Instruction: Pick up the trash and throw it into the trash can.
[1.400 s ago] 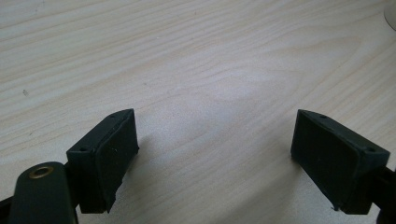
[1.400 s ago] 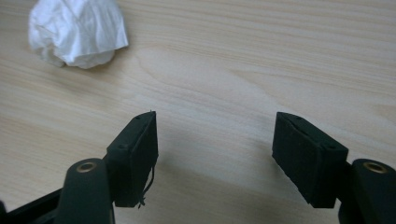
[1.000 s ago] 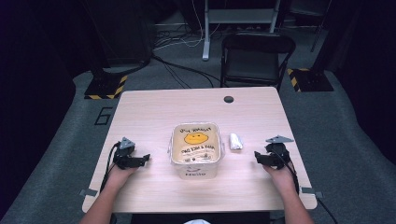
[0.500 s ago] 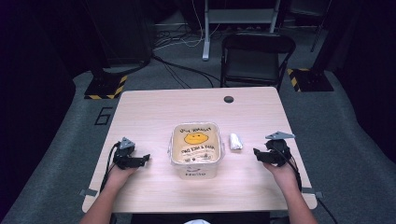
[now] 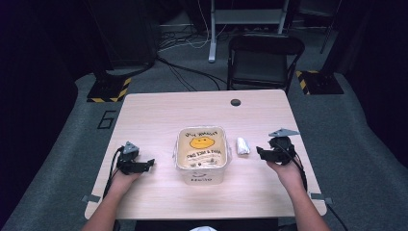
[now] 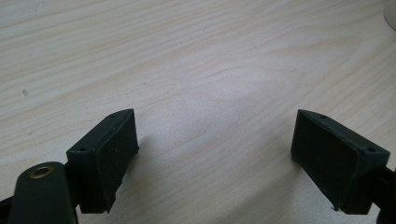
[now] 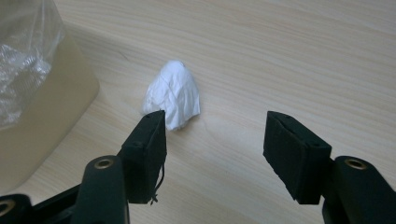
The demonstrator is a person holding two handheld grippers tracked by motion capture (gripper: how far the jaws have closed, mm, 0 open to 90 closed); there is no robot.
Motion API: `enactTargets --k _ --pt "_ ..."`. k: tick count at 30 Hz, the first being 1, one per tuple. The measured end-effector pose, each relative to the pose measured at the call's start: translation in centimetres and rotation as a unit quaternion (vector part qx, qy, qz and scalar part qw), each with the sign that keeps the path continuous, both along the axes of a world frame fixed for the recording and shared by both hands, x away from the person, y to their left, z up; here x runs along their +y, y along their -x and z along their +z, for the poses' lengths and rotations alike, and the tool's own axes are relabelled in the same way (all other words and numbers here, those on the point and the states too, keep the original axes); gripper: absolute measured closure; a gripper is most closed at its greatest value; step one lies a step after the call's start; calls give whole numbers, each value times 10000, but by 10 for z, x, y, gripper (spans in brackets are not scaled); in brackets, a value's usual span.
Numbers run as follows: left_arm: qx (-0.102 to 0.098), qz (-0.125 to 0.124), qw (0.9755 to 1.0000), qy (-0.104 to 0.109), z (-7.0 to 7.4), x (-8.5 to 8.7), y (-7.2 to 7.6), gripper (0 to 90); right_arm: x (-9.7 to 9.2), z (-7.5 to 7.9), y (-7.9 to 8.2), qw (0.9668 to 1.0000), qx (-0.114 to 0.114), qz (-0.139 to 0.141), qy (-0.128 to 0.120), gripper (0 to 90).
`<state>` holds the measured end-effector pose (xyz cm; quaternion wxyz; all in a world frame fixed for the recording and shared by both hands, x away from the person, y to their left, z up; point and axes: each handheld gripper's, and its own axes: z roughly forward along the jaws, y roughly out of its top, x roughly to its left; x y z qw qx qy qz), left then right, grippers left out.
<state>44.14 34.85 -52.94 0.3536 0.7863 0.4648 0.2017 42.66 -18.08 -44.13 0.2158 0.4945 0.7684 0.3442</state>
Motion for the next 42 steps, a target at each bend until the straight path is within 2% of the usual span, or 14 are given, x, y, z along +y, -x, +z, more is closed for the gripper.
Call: enactTargets --k 2,8,20,32,35,42 --pt "1 -1 10000 -2 0 0 0 148 3 1 -2 10000 -2 4 -56 391" --pt "0 1 10000 -1 0 0 0 148 12 1 -11 10000 6 44 -4 397" --pt "1 1 10000 -1 0 0 0 148 18 -1 -27 9997 43 -16 -233 397" --pt "0 -3 10000 -3 0 0 0 148 38 -4 -41 9999 16 67 -157 395" --pt "0 0 10000 -2 0 0 0 148 48 -9 -45 9999 46 100 -110 399" --pt "1 -1 10000 -1 0 0 0 148 58 -16 -52 9999 14 98 -103 418"
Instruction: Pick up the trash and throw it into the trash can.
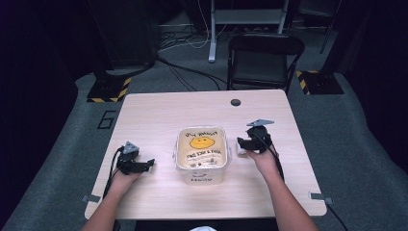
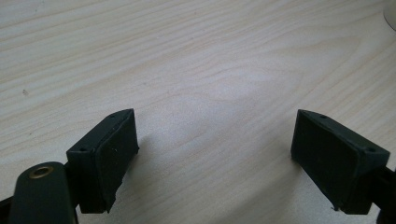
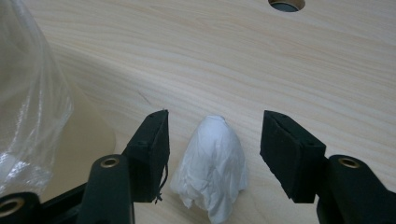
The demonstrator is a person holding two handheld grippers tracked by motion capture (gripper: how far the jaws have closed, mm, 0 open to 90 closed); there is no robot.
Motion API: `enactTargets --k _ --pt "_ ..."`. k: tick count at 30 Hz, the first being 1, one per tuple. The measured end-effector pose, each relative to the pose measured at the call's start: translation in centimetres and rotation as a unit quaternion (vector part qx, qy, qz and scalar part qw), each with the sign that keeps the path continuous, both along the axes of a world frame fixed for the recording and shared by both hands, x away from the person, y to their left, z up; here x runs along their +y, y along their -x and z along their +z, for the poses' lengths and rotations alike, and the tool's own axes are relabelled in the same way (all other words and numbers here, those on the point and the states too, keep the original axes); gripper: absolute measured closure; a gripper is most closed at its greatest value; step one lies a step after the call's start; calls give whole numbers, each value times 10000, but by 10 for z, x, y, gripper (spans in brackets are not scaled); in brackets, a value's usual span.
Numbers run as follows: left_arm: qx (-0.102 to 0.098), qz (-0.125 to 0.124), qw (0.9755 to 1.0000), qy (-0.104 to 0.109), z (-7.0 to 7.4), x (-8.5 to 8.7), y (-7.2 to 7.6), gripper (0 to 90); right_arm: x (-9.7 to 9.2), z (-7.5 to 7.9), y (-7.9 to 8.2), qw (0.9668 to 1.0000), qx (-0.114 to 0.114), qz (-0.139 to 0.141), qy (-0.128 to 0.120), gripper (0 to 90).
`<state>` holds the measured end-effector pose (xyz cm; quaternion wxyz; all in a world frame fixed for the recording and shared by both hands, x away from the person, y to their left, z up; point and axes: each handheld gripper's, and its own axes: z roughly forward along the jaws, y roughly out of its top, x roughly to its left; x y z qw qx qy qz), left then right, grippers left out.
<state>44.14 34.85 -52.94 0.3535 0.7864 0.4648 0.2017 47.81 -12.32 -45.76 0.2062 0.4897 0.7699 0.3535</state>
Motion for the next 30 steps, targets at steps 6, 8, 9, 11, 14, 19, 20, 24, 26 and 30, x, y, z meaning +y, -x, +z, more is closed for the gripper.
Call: enactTargets --k 6,8,9,11,14,19,20,24,26,30 --pt "1 -1 10000 -2 0 0 0 148 3 -6 -4 10000 39 -44 -36 421" --pt "1 -2 10000 -2 0 0 0 148 4 -10 -5 10000 48 -67 -41 421" --pt "1 -2 10000 -2 0 0 0 148 5 -11 -5 9999 65 -107 -55 421" --pt "1 0 10000 -2 0 0 0 148 5 -13 -6 9999 41 -95 -32 421" --pt "1 0 10000 -2 0 0 0 148 6 -21 -8 9998 118 -147 -8 415" --pt "2 0 10000 0 0 0 0 148 7 -26 -10 9998 124 -172 12 406" --pt "0 0 10000 2 0 0 0 148 8 -28 -10 9997 126 -183 38 399" --pt "1 -1 10000 -2 0 0 0 148 11 -33 -10 9995 161 -218 177 388" --pt "1 -3 10000 -4 0 0 0 148 11 -34 -10 9994 193 -236 187 388" --pt "0 0 10000 -1 0 0 0 148 11 -36 -11 9993 185 -231 235 390"
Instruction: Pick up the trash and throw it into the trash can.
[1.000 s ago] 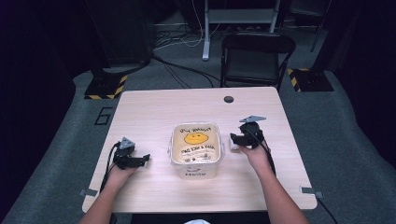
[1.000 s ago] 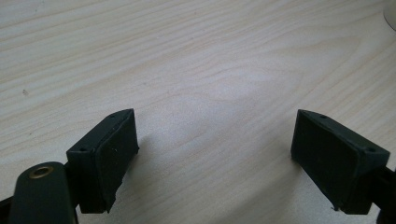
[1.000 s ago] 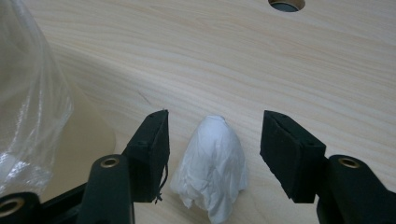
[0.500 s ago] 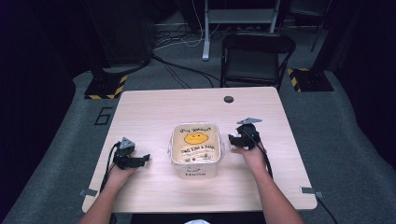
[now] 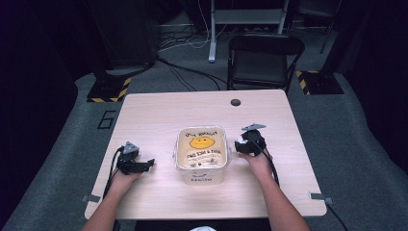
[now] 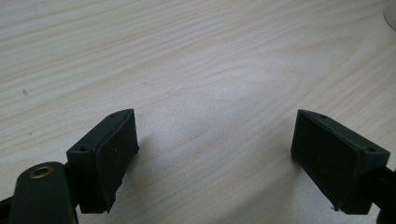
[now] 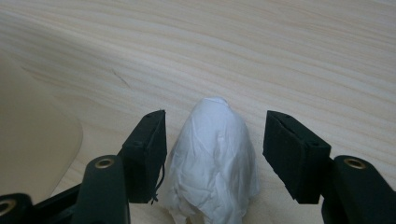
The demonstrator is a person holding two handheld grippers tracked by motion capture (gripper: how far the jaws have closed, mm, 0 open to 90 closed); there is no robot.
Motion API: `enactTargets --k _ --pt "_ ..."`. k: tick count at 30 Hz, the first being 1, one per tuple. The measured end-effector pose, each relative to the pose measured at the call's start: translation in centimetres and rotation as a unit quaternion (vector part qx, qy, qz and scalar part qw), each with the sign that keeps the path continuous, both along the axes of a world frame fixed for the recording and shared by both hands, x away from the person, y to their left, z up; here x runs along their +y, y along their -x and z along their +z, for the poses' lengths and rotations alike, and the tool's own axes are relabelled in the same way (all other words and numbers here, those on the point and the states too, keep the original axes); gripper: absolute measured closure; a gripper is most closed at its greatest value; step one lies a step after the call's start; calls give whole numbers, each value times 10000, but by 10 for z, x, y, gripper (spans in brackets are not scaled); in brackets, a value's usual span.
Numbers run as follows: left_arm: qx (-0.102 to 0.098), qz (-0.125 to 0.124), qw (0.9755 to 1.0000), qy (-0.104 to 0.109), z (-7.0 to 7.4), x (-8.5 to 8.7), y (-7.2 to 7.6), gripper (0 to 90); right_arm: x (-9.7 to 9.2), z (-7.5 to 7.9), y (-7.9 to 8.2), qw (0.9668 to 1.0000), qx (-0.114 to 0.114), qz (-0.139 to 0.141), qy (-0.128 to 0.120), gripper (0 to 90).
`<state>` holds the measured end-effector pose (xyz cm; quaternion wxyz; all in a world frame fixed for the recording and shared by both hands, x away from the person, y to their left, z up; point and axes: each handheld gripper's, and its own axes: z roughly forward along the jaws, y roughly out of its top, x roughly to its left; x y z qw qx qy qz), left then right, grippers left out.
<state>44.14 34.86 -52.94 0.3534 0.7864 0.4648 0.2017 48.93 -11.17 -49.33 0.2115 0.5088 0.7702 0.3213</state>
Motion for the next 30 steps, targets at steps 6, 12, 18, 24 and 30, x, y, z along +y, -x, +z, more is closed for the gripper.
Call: enactTargets --k 6,12,18,24,30 --pt "2 -1 10000 0 0 0 0 148 3 -5 -1 9999 78 64 119 445" --pt "0 -3 10000 -2 0 0 0 148 5 -7 -1 9998 65 66 168 517" --pt "-9 -15 10000 -5 0 0 0 148 1 -6 0 9999 64 83 63 570" --pt "-2 -18 10000 -1 0 0 0 148 1 -5 0 9998 54 198 51 585" --pt "-4 -24 10000 -12 0 0 0 148 -1 5 2 9997 77 205 -59 586"
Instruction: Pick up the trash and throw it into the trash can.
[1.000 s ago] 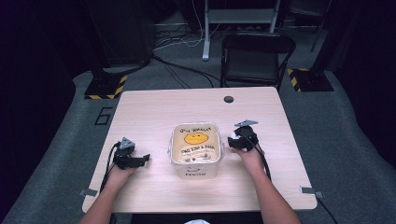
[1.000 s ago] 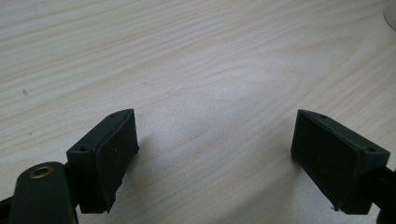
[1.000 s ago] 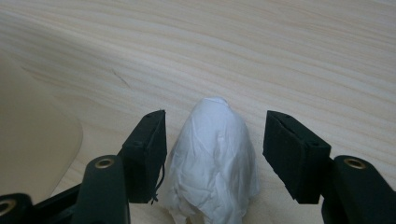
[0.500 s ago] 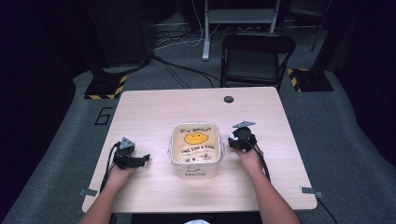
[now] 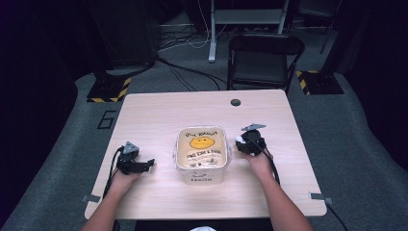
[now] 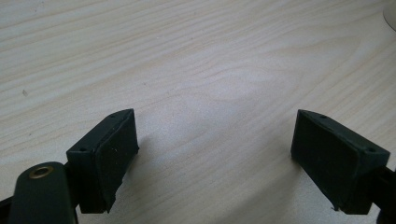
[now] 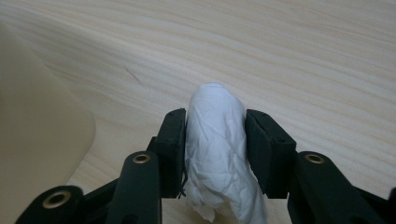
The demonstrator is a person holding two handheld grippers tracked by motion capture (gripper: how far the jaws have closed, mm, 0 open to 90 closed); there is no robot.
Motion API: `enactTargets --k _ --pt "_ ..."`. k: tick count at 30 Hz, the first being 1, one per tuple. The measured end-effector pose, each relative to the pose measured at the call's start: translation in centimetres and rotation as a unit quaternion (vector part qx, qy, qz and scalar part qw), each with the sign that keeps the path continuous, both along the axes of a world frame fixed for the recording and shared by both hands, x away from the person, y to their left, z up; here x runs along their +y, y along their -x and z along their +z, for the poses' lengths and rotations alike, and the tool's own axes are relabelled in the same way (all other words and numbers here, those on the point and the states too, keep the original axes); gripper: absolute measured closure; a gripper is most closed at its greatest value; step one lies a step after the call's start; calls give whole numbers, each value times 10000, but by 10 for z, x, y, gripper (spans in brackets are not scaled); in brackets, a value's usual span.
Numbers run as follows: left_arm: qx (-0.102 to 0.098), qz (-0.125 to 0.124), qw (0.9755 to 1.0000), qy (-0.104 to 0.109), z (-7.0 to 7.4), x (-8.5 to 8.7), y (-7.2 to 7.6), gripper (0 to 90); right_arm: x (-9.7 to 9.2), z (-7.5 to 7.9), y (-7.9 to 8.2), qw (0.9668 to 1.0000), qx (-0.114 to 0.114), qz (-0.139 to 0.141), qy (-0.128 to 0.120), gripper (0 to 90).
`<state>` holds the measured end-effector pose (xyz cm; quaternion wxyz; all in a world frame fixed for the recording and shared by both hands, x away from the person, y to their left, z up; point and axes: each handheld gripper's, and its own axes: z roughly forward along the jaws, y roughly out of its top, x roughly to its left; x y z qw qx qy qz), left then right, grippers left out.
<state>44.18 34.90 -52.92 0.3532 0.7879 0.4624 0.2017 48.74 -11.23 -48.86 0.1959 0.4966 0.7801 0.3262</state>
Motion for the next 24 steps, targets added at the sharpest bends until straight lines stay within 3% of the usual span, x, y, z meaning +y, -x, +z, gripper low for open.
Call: enactTargets --k 14,24 --pt "-9 3 10000 -4 0 0 0 148 -10 32 4 9995 -184 103 -214 585" --pt "-4 2 10000 2 0 0 0 147 -17 50 10 9994 -265 196 -134 584"
